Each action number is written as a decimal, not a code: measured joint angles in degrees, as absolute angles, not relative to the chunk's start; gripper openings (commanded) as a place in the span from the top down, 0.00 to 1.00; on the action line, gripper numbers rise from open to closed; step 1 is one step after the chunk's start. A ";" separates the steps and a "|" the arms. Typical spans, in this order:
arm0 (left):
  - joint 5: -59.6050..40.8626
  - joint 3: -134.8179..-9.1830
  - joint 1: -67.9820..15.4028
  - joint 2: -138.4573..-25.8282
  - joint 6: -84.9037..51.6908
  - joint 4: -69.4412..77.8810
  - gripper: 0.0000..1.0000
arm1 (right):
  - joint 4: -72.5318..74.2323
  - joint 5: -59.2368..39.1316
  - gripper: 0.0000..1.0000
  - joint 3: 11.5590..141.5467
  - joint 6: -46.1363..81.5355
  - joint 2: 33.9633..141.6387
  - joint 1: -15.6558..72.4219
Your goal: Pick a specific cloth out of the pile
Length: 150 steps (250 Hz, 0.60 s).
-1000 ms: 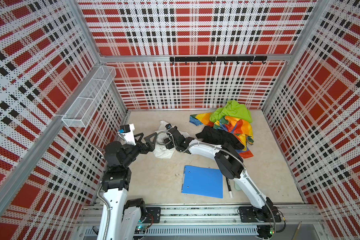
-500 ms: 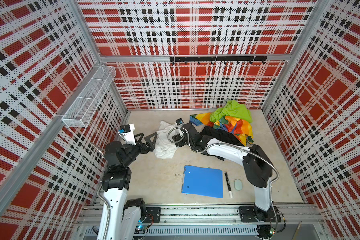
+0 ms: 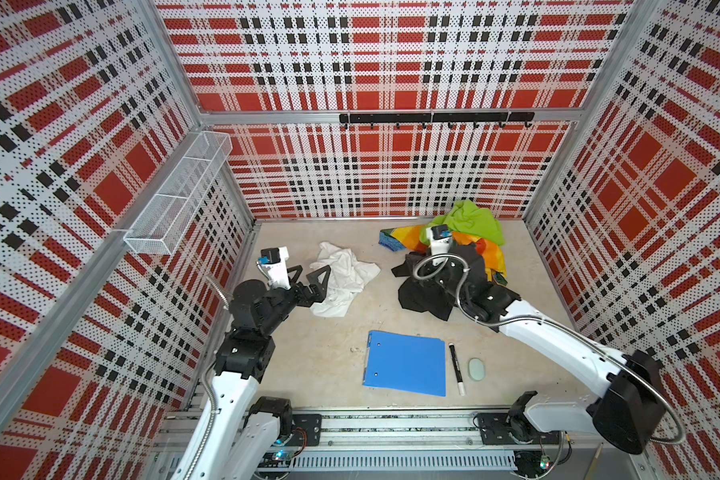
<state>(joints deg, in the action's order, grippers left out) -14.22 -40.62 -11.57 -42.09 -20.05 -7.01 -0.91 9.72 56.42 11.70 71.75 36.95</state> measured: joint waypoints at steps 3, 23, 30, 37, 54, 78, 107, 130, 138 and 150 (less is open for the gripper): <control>-13.74 -40.51 -12.34 -42.28 -19.92 -6.87 0.01 | -1.02 9.87 0.29 55.96 11.75 71.00 36.71; -6.79 -39.90 -17.72 -44.73 -18.28 -5.78 0.01 | -1.32 11.51 0.29 52.05 11.73 65.34 34.54; -4.82 -39.75 -19.11 -45.80 -17.69 -5.30 0.01 | -1.63 12.14 0.04 50.92 11.70 63.79 34.11; -3.29 -39.53 -20.08 -46.70 -17.37 -4.91 0.01 | -1.85 13.15 0.00 49.21 12.08 61.30 33.43; 0.43 -39.05 -21.04 -49.23 -16.32 -4.12 0.01 | -2.44 15.57 0.00 45.87 12.16 56.51 32.49; 5.02 -37.69 -21.08 -51.62 -14.85 -2.02 0.01 | -3.01 19.46 0.00 41.41 12.25 49.87 32.08; 8.64 -34.83 -19.73 -52.93 -12.69 1.39 0.01 | -3.75 24.18 0.00 37.89 12.19 43.77 31.73; 9.47 -31.81 -15.99 -53.01 -11.40 4.29 0.01 | -4.08 26.98 0.00 36.18 12.23 41.58 30.48; 9.30 -30.65 -14.00 -52.99 -11.05 5.56 0.01 | -4.10 27.55 0.00 35.62 12.23 41.23 29.63; 8.64 -29.02 -10.98 -52.99 -10.52 7.33 0.01 | -4.21 28.18 0.00 34.81 12.29 41.04 27.86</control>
